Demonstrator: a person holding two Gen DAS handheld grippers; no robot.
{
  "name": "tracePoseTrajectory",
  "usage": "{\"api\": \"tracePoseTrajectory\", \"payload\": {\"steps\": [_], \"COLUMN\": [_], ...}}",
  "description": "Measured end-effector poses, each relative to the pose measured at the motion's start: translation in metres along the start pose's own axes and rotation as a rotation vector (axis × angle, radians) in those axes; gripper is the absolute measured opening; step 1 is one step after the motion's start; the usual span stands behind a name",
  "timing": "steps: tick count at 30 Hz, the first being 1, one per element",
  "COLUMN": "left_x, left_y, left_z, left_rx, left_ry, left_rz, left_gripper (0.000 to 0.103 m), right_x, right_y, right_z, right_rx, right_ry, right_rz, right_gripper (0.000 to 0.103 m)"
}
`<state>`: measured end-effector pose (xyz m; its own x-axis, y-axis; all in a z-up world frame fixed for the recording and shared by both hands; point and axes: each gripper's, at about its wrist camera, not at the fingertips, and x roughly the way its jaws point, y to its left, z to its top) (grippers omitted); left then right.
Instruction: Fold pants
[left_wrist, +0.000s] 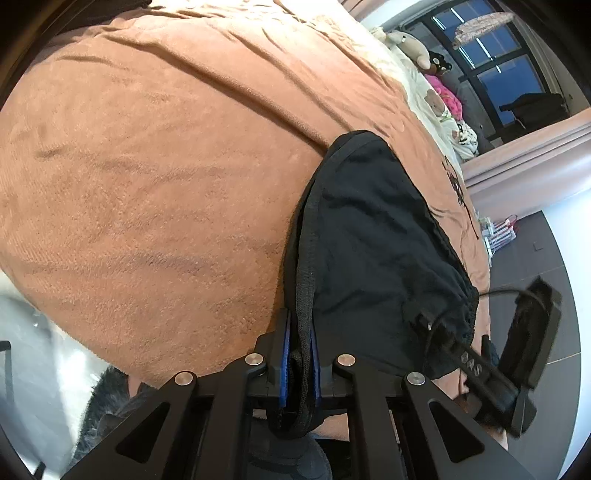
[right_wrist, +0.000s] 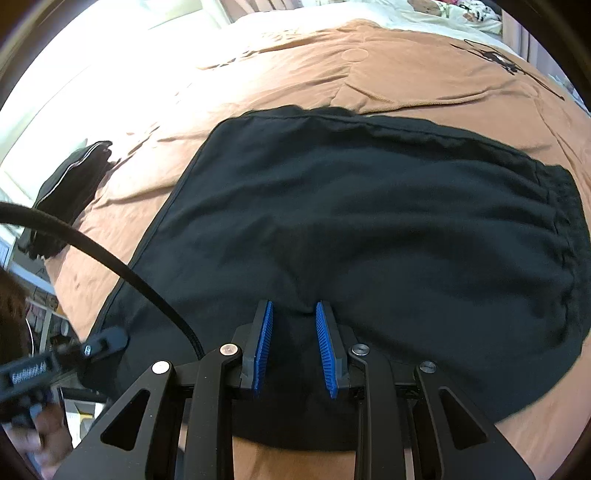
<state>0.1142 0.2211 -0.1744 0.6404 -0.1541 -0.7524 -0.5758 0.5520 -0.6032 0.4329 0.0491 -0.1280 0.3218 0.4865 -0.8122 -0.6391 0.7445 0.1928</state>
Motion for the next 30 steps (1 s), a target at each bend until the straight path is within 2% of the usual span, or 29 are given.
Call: {"api": "tracePoseTrajectory", "payload": {"steps": [9,17,23,30], "left_x": [0.007,0.010,0.013,0.017], "left_y": [0.005,0.006,0.008,0.009], "left_z": [0.003,0.004,0.004,0.011], "left_rx": [-0.051,-0.105,-0.129,-0.141], "left_ry": [0.023,0.024,0.038,0.054], "left_rz": [-0.001,0.026,0.019,0.011], "left_gripper": [0.009,0.009,0.010,0.015], "right_x": [0.025,0.039,0.054,0.044], "right_y": [-0.015,-0.025,-0.029,-0.024], "right_z": [0.042,0.075,0.101,0.104], "right_rx": [0.022,0.029,0.024,0.028], "right_ry": [0.023,0.023,0.025,0.004], "right_rz": [-0.021,-0.084,-0.126,-0.113], "right_gripper": [0.022,0.022,0.022,0.022]}}
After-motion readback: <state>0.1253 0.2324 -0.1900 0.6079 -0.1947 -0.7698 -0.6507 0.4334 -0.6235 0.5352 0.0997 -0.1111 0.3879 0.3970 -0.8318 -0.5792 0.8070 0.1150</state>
